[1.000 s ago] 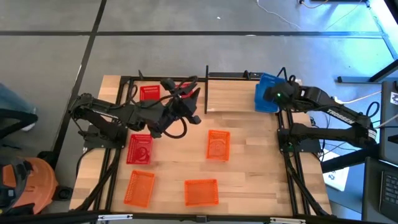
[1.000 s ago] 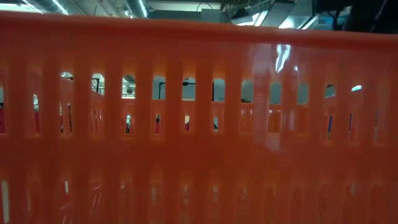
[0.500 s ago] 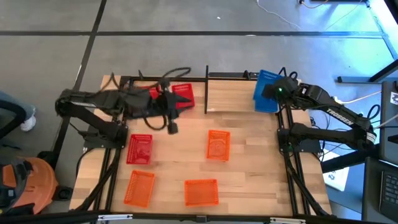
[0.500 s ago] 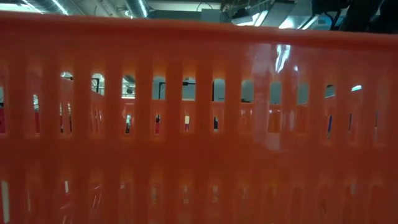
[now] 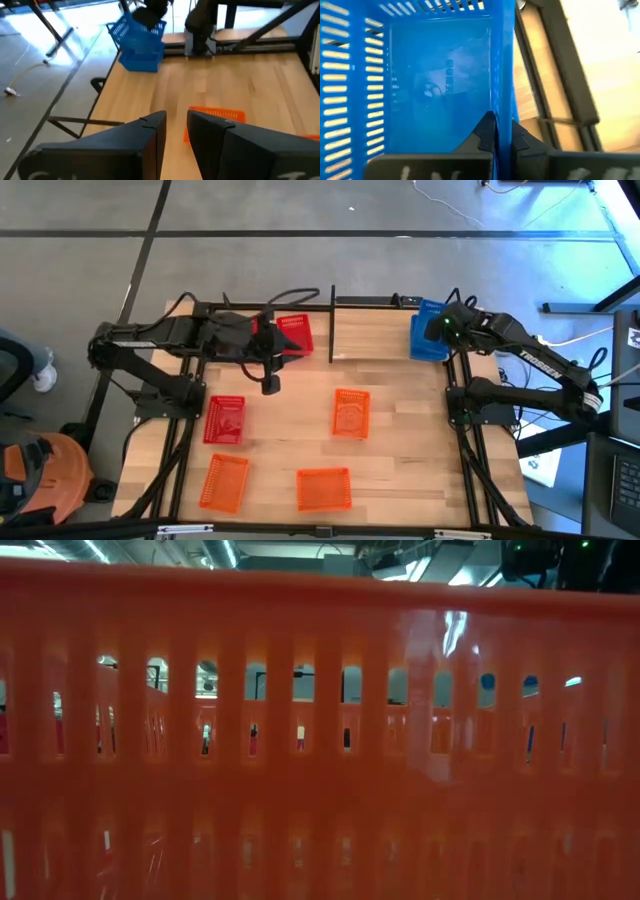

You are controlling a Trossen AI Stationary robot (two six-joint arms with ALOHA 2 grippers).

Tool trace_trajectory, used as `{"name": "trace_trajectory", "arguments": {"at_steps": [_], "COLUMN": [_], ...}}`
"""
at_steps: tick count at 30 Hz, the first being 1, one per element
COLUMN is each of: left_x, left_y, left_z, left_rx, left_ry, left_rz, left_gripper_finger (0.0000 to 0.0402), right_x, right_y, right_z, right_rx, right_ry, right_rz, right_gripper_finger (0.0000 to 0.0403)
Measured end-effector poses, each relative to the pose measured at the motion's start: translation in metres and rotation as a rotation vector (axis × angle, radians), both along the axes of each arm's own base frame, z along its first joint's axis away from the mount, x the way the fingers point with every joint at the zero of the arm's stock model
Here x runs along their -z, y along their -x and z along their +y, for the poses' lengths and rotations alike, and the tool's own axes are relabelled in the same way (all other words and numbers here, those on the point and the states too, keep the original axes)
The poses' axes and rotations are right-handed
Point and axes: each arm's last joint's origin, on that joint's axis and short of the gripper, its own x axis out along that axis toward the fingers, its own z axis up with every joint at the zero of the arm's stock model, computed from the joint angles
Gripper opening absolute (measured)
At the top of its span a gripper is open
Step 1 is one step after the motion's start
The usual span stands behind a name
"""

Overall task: Stack baskets on shelf by color
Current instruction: Stack the blue basket on top of the stacked blue basket on the shelf

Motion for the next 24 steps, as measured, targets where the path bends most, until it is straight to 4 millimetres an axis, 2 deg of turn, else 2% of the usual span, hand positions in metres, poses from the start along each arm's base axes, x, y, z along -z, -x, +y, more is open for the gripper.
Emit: {"name": "trace_trajectory", "arguments": {"at_steps": [16,24], "left_x": [-0.001,-0.001], "left_y": [0.001,0.001], "left_z": [0.000,0.000], "left_rx": [0.005,0.005], "left_ry": [0.004,0.004], "left_rz": [-0.004,-0.004], "left_gripper_finger": [0.0069,0.0069], "right_x": [0.020,0.027], "right_y": [-0.011,-0.021], "right_z": [-0.030,-0.042], "right_rx": [-0.038,-0.040], "right_ry": [-0.120,-0.111], "right_rz": [0.154,0.147], "right_gripper_finger": [0.0000,0.0002]}}
